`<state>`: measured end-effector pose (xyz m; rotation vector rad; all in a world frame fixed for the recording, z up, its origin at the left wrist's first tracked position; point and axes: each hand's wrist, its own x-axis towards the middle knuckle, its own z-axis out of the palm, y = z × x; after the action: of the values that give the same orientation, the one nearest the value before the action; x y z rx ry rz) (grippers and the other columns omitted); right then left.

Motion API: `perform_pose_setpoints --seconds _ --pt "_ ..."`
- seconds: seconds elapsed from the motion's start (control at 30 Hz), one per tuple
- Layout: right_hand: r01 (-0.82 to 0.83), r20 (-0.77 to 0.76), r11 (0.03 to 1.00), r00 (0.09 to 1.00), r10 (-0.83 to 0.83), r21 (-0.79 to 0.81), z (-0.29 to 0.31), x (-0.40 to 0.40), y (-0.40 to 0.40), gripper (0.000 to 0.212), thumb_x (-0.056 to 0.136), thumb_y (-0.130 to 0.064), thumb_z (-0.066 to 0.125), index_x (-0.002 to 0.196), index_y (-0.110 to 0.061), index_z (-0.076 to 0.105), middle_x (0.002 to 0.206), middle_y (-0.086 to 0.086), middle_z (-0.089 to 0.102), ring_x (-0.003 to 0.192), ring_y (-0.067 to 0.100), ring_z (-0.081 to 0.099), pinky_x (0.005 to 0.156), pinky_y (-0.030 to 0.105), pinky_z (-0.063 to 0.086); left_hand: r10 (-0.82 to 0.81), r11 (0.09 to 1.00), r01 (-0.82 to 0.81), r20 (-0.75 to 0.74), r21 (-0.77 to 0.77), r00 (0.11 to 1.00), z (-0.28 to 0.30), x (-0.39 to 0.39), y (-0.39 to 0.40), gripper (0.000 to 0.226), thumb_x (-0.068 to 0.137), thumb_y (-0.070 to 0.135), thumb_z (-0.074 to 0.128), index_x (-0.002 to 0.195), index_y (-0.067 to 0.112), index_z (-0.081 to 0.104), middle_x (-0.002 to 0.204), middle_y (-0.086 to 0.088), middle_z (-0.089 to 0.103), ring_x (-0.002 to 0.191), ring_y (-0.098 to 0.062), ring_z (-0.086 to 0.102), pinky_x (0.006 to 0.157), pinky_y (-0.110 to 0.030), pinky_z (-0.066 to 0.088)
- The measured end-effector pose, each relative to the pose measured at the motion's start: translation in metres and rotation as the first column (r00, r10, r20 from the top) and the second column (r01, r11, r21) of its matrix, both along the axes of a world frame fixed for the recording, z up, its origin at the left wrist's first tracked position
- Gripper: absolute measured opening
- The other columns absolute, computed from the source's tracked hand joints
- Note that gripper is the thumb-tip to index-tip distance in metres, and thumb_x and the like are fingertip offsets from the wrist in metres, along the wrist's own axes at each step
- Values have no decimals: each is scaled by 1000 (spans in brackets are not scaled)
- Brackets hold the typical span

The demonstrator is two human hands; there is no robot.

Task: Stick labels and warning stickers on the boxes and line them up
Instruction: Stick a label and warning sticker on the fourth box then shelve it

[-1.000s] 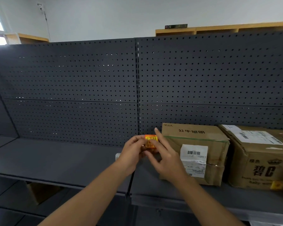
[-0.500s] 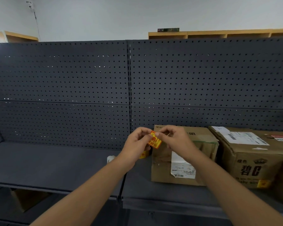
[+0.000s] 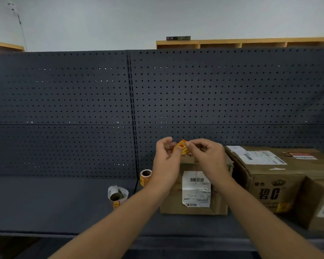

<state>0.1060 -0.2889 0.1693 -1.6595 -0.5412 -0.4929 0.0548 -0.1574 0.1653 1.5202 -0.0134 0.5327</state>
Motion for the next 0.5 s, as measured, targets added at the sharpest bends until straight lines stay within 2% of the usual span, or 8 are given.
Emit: perform_pose_setpoints --seconds 0.1,0.13,0.2,0.3,0.37,0.43,0.5 --pt "33 -2 998 999 -33 57 1 -4 -11 5 95 -23 75 94 -22 80 78 -7 76 66 6 68 54 21 54 32 999 -30 50 -36 998 4 7 -7 34 102 20 62 132 30 51 126 12 60 111 2 59 92 -22 52" --pt "43 -2 996 999 -43 72 1 -6 -13 6 95 -24 74 96 -21 80 78 -5 76 65 9 69 54 21 54 33 999 -31 60 -30 998 3 9 -10 33 102 19 63 131 30 52 125 12 60 110 4 60 93 -22 53" --pt "63 -26 992 998 -61 108 1 -9 -18 8 96 -25 72 97 -21 79 76 -1 75 66 15 71 53 27 54 37 999 -37 59 -7 998 1 11 -17 33 100 21 66 129 30 54 125 14 61 111 4 59 92 -18 52" --pt "97 -63 966 995 -84 241 2 -13 -26 6 97 -24 71 99 -21 76 79 3 76 72 22 74 56 38 57 37 999 -37 -33 -14 999 -3 15 -26 35 97 34 71 128 32 54 123 14 61 117 -4 59 99 -28 51" --pt "101 -100 939 992 -72 328 3 -16 -29 5 97 -23 72 99 -21 76 87 2 78 77 24 76 61 41 60 -77 993 69 -77 -97 994 1 13 -34 35 96 38 71 126 26 57 119 5 65 114 -12 65 100 -32 54" --pt "95 -107 938 992 -62 333 3 -20 -31 5 97 -23 72 100 -22 76 92 1 79 83 23 76 67 45 62 -195 967 183 -57 -175 979 8 10 -43 36 96 35 71 125 18 60 117 -5 71 109 -17 71 96 -36 59" --pt "87 -103 941 993 -55 328 3 -24 -31 5 97 -21 71 101 -22 74 92 2 79 82 23 76 64 45 62 -265 937 251 -27 -243 964 13 10 -52 35 96 30 72 125 13 60 116 -11 72 104 -21 75 93 -39 61"
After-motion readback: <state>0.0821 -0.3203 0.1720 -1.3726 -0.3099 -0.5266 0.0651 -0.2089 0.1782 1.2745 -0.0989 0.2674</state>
